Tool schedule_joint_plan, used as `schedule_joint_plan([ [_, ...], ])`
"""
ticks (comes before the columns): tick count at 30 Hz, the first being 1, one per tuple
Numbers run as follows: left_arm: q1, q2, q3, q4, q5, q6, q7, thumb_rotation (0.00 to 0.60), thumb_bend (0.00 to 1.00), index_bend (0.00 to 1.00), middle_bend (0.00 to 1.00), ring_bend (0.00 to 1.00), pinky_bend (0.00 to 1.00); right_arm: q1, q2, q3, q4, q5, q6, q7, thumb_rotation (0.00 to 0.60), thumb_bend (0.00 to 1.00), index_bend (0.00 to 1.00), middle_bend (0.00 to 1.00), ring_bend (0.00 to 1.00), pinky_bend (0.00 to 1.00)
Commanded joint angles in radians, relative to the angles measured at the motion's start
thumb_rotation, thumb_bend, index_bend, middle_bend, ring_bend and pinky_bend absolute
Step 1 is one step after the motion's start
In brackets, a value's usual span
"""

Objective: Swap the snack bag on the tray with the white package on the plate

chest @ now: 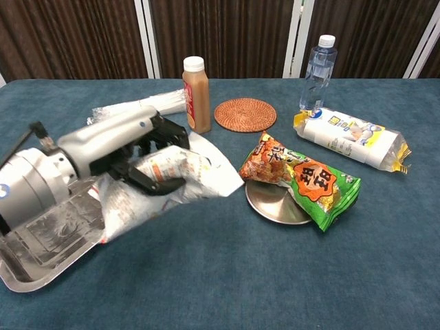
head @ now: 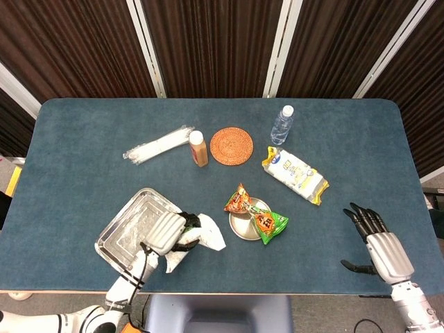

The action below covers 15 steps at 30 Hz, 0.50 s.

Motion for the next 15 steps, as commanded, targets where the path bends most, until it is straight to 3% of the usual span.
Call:
schedule_joint_plan([
  [1,0.035,0.107,-0.007,-0.023,-0.004,0.04,0.007,0.6,0.41,0.7,0.63,0.53,0.71,-0.002,-0.002,-0.002,-0.004,-0.006,-0.001,-0.008,0.6,0.16,0.0,0.0,0.0,0.0],
  [7,0.043,0.139,-0.001,0.126,-0.032,0.003,-0.092,0.6,0.4,0.67,0.61,0.51,0.69,-0.009,-0.011,-0.01,-0.012,-0.025,-0.002,-0.04,0.6,0.16,0.0,0.0,0.0,0.0],
  [10,0.047,0.131,0.008,0.179,-0.048,-0.025,-0.15,0.6,0.39,0.59,0.54,0.48,0.65,-0.011,-0.013,-0.011,-0.016,-0.028,-0.004,-0.047,0.6,0.16,0.0,0.0,0.0,0.0],
  [12,0.047,0.134,0.015,0.183,-0.059,-0.044,-0.155,0.6,0.38,0.43,0.4,0.38,0.54,-0.012,-0.017,-0.008,-0.015,-0.024,-0.004,-0.054,0.6,0.16,0.0,0.0,0.0,0.0],
  [15,0.045,0.134,0.017,0.186,-0.076,-0.05,-0.108,0.6,0.36,0.15,0.12,0.13,0.33,-0.011,-0.021,-0.006,-0.015,-0.019,-0.013,-0.065,0.6,0.16,0.0,0.0,0.0,0.0],
])
